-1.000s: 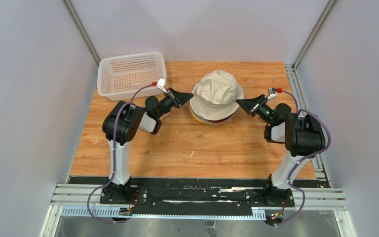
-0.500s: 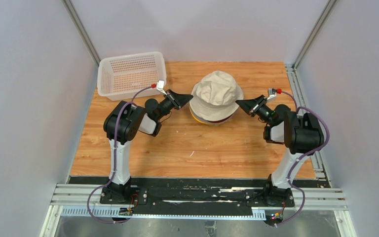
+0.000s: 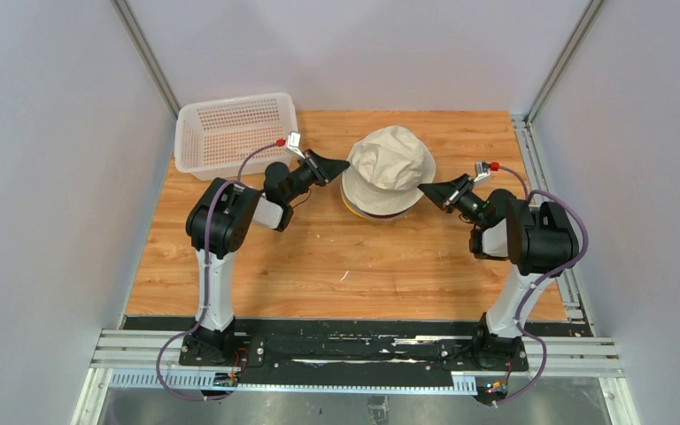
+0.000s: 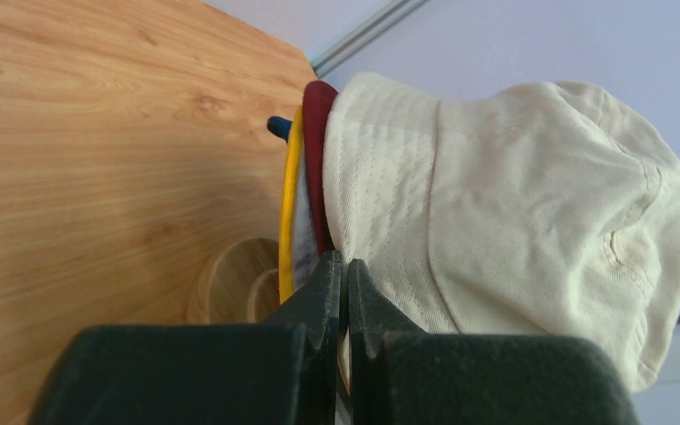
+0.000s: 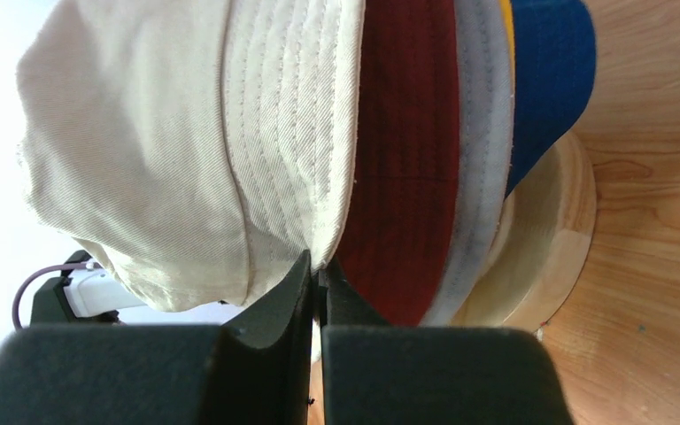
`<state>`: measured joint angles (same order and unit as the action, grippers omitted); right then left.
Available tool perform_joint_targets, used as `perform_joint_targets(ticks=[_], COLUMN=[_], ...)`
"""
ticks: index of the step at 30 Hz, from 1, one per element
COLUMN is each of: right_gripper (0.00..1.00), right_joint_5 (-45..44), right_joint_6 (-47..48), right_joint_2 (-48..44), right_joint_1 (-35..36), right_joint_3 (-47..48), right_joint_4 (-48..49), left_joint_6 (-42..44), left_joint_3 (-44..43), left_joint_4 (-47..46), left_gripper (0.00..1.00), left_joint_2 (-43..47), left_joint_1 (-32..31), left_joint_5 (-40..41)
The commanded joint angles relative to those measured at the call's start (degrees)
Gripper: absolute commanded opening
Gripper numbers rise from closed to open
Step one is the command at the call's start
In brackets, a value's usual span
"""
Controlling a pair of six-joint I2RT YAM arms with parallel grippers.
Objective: Stack the hats
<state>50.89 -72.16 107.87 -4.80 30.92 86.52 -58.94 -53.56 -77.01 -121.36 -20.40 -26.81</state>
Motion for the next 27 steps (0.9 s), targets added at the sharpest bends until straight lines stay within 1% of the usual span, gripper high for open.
perform_joint_targets(ticks=[1, 10, 18, 19, 20, 21, 22, 23, 25, 27], right_gripper=[0.01, 0.01, 0.01, 0.06, 0.11, 0.17, 0.22, 0.29, 0.41, 0.48], right_joint_5=[-1.6, -3.5, -4.1, -3.9, -3.5, -3.2, -3.1, -3.2, -3.8, -5.6], right_joint_6=[5.2, 6.2, 6.8, 6.7, 6.7, 7.0, 7.4, 8.2, 11.3, 16.3], right_joint_2=[2.3, 2.7, 1.3, 0.7, -0.2, -1.3, -2.9, -4.6, -9.6, -17.7], right_joint_1=[3.3, 7.4, 10.1, 10.0, 10.0, 10.0, 10.0, 10.0, 9.9, 9.6], right_joint_3=[-2.2, -2.3, -2.4, -2.6, -2.8, -3.1, -3.6, -4.1, -5.1, -5.6], right_joint_4=[-7.7, -8.8, -9.7, -9.7, -9.9, -10.5, -11.4, -13.8, -19.7, -28.9], left_joint_6=[4.3, 5.6, 6.4, 6.8, 7.1, 7.7, 8.3, 8.9, 10.5, 13.0], left_joint_3=[-4.6, -13.6, -24.0, -25.2, -26.3, -27.3, -28.3, -29.2, -31.1, -32.4], left_joint_4=[13.8, 21.1, 27.8, 28.5, 29.4, 30.5, 31.8, 33.0, 36.1, 39.5], left_gripper=[0.00, 0.00, 0.01, 0.04, 0.09, 0.16, 0.26, 0.32, 0.40, 0.43], left_joint_2=[-2.0, -4.2, -8.4, -8.7, -8.8, -8.8, -8.6, -8.4, -7.6, -6.3], left_joint_1=[1.0, 1.0, 1.1, 1.2, 1.4, 1.7, 2.2, 2.7, 3.8, 4.9], left_joint_5=[0.6, 0.1, -0.4, -0.4, -0.3, 0.1, 0.5, 1.0, 1.5, 2.1])
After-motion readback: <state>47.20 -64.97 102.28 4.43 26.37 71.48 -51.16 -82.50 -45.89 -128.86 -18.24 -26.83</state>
